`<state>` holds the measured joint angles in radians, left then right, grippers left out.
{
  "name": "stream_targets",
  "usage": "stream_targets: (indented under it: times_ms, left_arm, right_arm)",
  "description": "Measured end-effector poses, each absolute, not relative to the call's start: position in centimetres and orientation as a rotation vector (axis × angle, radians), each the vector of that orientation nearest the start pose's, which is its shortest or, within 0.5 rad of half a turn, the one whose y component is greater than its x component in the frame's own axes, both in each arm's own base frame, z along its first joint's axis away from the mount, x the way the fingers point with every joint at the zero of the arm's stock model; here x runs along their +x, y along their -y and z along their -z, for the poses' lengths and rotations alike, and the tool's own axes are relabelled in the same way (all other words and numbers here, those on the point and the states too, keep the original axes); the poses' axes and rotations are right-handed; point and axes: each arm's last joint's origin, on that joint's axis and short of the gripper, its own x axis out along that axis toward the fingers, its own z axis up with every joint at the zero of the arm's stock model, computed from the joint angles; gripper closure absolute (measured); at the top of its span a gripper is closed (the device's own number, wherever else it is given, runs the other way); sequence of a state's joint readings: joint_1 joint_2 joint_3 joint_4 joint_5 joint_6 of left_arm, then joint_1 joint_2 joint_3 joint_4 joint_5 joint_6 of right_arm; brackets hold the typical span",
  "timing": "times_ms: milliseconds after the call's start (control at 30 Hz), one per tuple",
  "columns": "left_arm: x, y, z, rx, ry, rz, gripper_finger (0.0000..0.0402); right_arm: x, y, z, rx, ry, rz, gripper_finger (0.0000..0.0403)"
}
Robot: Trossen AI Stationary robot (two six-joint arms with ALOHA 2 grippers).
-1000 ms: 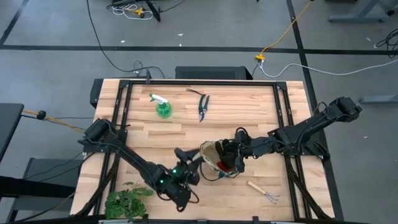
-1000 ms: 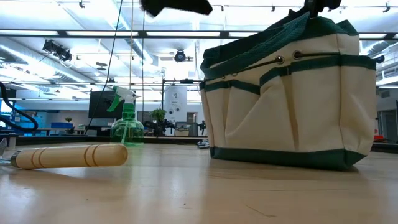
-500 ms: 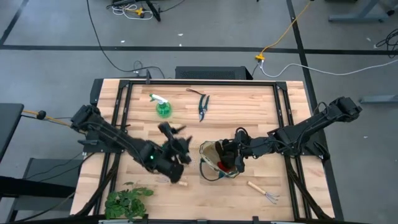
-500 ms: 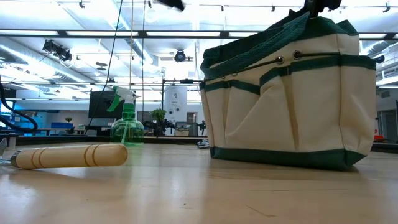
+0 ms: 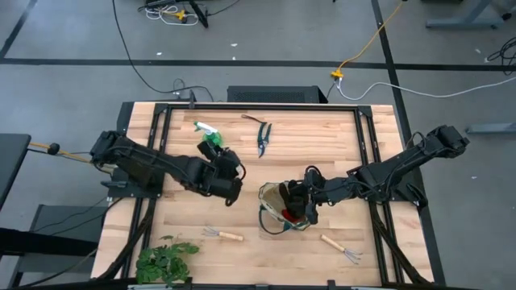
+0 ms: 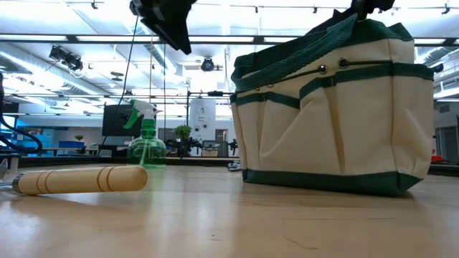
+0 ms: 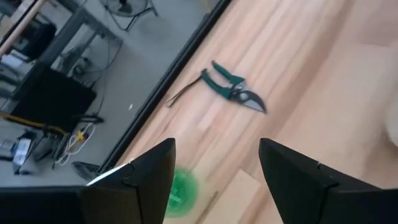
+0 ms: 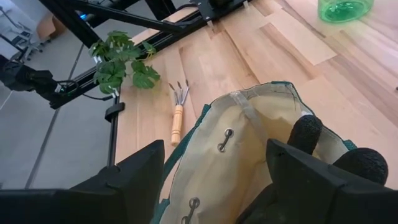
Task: Pick & Place Garden tools in Gardening bag
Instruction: Put the green spray bottle into the green gardening bag
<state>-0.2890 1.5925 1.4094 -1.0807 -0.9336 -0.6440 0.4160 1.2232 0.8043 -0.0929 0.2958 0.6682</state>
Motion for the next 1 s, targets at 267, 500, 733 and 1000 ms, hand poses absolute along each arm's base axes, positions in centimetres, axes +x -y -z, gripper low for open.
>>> stream_targets:
  times_ms: [267,500,733,1000]
  left_arm:
    - [29.9,4.8,-30.0,0.142,-0.837,-0.880,0.0163]
    - [29.2,3.4,-28.9,0.130,-0.913,-0.934,0.0163]
    - [27.9,2.3,-26.0,0.085,-1.010,-0.956,0.0163]
    - [26.6,1.5,-24.3,0.045,-1.057,-0.975,0.0163]
  right_arm:
    - [24.2,-9.8,-26.0,0.469,-0.501,0.046,0.0119]
    - [24.2,-9.8,-26.1,0.455,-0.497,0.041,0.0119]
    - [23.9,-9.6,-26.5,0.459,-0.484,0.037,0.0119]
    - [23.6,-9.5,-26.8,0.451,-0.477,0.035,0.0119]
